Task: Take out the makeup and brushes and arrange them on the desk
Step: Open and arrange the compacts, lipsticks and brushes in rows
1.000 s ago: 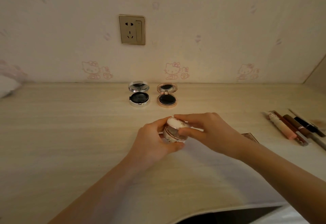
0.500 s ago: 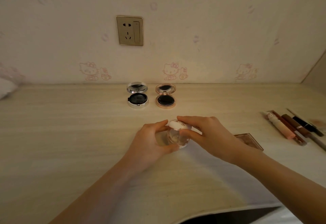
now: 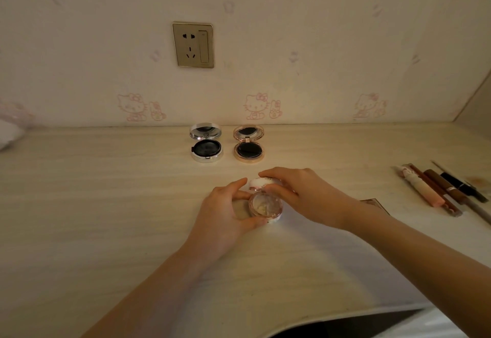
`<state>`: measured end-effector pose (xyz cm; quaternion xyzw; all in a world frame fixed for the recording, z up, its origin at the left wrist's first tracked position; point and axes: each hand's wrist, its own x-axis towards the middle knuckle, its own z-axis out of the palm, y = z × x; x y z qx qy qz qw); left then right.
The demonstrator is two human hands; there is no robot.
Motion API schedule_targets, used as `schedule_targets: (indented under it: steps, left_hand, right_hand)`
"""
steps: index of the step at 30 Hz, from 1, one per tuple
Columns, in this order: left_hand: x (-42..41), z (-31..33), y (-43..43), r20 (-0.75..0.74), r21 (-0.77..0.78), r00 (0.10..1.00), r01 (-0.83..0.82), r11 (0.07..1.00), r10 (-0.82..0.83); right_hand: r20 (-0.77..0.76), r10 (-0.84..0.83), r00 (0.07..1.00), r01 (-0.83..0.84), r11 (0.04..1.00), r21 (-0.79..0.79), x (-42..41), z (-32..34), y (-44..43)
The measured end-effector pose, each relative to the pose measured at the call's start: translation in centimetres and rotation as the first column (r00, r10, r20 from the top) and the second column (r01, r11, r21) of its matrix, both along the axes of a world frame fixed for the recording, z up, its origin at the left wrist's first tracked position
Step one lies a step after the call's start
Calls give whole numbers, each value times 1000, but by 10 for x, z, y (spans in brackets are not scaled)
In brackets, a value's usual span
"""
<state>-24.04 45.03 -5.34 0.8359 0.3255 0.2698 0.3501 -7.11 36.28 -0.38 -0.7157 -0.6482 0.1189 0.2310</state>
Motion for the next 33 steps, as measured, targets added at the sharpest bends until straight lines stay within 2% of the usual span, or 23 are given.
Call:
schedule_targets:
  steps: [10, 22, 24, 27, 29, 31, 33]
  left_hand:
    - [0, -2, -2, 66, -60, 998, -14, 998, 18]
    - [-1, -3, -3, 31, -22, 998, -52, 998, 52]
    - [-2, -2, -4, 23, 1, 999, -44, 999, 44]
    - [-2, -2, -6, 26, 36, 999, -47, 998, 47]
    - [-2, -2, -7, 25, 43, 998, -52, 998, 51]
    - [-3, -1, -9, 20, 55, 998, -55, 997, 54]
    - [-3, -1, -11, 23, 78, 998, -55, 995, 53]
  right_hand:
    - [-40, -1, 999, -2, 998, -70, 9, 4, 15]
    - [-77, -29, 997, 23, 997, -76, 1, 4, 5]
    - [-155, -75, 985, 68, 997, -46, -1, -1, 0]
    - [-306, -213, 928, 237, 970, 44, 1, -10, -12]
    - [-350, -289, 891, 329, 943, 58, 1, -19, -21]
    - [-308, -298, 903, 328, 943, 50, -4, -29, -31]
    - [-198, -249, 948, 270, 959, 89, -13, -34, -37]
